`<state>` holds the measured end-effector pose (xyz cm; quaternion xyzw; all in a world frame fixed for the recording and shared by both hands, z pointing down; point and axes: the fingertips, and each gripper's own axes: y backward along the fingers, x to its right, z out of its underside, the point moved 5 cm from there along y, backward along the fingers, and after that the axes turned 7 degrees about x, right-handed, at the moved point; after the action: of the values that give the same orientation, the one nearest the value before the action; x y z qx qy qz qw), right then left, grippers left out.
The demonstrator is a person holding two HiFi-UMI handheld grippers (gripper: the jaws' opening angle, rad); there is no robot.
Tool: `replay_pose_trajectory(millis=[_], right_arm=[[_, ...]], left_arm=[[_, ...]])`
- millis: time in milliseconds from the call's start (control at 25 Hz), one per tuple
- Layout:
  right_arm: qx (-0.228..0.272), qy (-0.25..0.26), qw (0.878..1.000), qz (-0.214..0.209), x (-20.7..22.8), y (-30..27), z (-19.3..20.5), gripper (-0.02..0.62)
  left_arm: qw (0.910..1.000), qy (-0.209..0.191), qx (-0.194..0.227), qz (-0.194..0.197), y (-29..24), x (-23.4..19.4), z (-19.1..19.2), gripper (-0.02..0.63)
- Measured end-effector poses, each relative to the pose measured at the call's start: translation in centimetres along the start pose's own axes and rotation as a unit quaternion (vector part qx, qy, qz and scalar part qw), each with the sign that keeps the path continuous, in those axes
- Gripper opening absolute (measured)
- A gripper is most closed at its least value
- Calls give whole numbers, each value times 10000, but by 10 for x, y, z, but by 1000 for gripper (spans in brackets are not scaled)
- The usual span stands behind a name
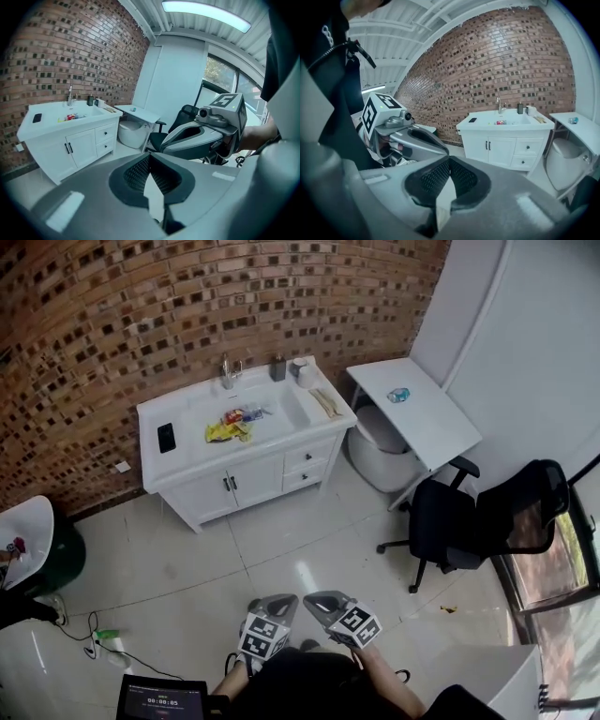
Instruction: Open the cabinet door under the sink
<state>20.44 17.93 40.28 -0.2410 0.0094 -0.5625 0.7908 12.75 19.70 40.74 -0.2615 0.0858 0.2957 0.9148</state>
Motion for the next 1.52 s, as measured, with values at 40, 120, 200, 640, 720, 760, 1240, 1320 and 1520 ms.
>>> replay_pose_trajectory(millis=[40, 120, 200, 640, 720, 760, 1240, 1320, 1520], right_arm=[[-12, 70, 10000, -49, 5, -14, -12, -8], [-11, 260, 9996, -133, 14, -43, -38, -8], [2, 510, 9985, -209, 20, -72, -65, -8], [-826, 938, 9853, -1161, -3, -167, -84, -8], [-905, 899, 9839, -1255, 7, -172, -82, -8], [-914, 856, 9839, -1276, 15, -175, -82, -8], [-596, 704, 9901, -1054, 151, -199, -122, -8], [-564, 565, 9923, -952, 178, -196, -117, -8], [-563, 112, 9959, -706, 243, -185, -90, -8]], left_arm=[[10000, 40, 44, -56, -1, -17, -8, 15], [9998, 93, 135, -148, -1, -50, -21, 15], [9994, 153, 220, -203, 2, -80, -31, 15], [9909, 1115, 175, -733, 29, -180, -16, 16], [9885, 1272, 128, -809, 24, -190, -13, 16], [9879, 1301, 119, -836, 20, -194, -14, 16], [9902, 1070, -175, -883, -37, -236, -64, 17], [9887, 1123, -154, -985, -47, -247, -72, 15], [9860, 1270, -9, -1082, -78, -264, -78, 15]])
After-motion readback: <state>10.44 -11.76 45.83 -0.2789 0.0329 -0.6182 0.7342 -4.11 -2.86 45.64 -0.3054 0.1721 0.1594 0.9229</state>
